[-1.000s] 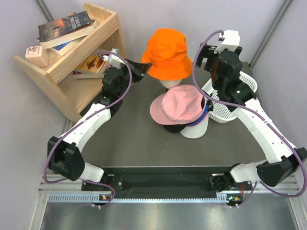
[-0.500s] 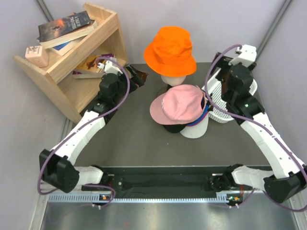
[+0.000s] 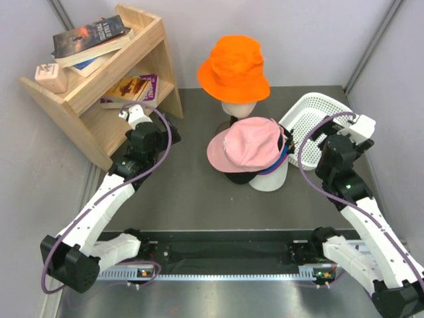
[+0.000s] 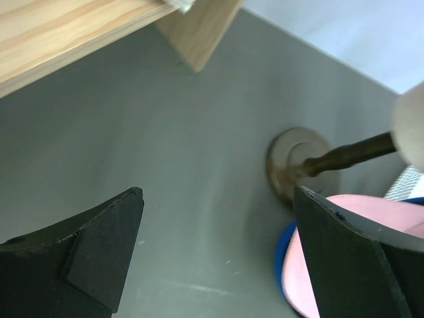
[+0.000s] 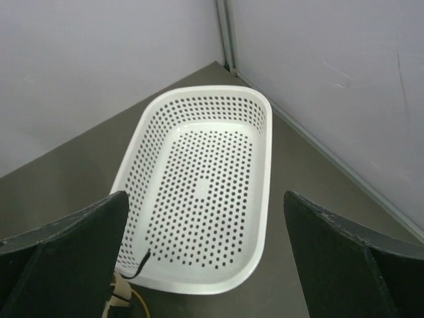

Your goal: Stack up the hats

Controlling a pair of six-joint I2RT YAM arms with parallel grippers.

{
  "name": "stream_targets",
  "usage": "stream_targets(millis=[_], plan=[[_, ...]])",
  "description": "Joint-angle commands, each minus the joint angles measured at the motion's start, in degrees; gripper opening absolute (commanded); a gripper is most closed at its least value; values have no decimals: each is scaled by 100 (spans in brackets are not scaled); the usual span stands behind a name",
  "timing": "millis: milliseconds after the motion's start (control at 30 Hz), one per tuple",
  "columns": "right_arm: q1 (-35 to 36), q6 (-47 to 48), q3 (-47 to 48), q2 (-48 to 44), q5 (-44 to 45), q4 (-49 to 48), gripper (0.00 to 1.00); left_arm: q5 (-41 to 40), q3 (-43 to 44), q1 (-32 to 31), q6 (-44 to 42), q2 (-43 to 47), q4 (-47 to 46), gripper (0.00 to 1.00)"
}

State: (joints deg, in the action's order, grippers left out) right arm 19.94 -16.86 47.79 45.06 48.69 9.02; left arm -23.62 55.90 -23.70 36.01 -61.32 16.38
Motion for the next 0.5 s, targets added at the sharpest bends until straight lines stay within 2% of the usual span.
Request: stream_targets(millis=[0, 467], plan=[[-43, -299, -243, -155, 317, 162, 100, -345, -88, 15, -85, 243, 357, 99], [-43, -450, -464, -357, 369, 443, 100, -460, -176, 15, -173, 463, 340, 99]])
